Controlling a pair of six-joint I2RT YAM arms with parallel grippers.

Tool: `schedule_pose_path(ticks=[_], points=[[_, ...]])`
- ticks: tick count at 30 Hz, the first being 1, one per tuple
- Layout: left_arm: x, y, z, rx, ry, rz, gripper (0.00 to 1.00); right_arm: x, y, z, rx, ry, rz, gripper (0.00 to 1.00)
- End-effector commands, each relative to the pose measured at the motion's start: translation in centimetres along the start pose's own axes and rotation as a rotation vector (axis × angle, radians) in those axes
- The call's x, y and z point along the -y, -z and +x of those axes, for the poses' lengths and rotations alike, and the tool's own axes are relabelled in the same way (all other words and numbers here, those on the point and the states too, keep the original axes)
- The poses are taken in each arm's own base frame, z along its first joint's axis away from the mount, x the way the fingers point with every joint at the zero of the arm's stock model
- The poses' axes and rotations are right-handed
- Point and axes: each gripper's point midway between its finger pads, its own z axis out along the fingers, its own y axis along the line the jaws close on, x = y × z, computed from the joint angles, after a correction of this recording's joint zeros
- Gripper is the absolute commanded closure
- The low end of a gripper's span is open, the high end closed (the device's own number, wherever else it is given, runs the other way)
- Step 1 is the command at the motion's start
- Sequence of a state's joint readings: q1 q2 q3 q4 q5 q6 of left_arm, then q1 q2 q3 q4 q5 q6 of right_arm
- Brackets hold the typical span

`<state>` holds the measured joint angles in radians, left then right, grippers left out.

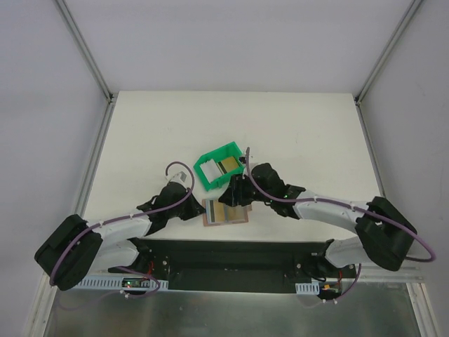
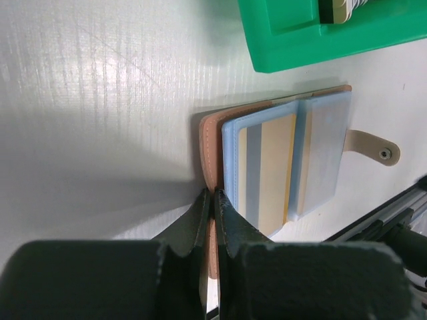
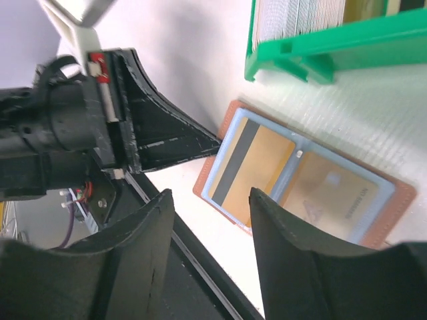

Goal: Put the credit cards into the card holder
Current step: Insert the credit card into the card holder, then close the card holder at the center of the board.

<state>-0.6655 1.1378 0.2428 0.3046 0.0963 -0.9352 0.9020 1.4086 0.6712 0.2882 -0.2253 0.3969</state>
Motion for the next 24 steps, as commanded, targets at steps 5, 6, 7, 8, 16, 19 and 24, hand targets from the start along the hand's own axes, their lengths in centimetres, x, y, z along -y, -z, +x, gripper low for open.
schedule_pose_path(ticks=[5,6,7,8,16,19,24], points=[[-2.2,1.6,1.5,-0.051,-0.010,-0.070,1.00,0.5,4.5,-1.0,0.074,-0.057,0.114,0.45],[-2.3,1.9,1.7,-0.055,0.002,-0.077,1.00,0.3,5.2,-0.9,0.071,-0.074,0.125,0.45],[-2.4,2.2,1.9,-0.061,0.010,-0.080,1.00,0.8,5.9,-0.5,0.067,-0.103,0.166,0.44],[-2.4,2.4,2.1,-0.070,0.017,-0.079,1.00,0.9,6.6,-0.5,0.080,-0.114,0.182,0.42],[-3.4,3.9,3.0,-0.103,-0.018,-0.109,1.00,6.4,9.2,2.6,0.111,-0.148,0.374,0.33],[-3.0,4.4,3.4,-0.120,-0.006,-0.079,1.00,6.4,9.0,3.7,0.092,-0.209,0.360,0.33],[-3.1,4.8,3.0,-0.081,-0.024,-0.067,1.00,6.6,9.1,3.5,0.119,-0.216,0.365,0.32]])
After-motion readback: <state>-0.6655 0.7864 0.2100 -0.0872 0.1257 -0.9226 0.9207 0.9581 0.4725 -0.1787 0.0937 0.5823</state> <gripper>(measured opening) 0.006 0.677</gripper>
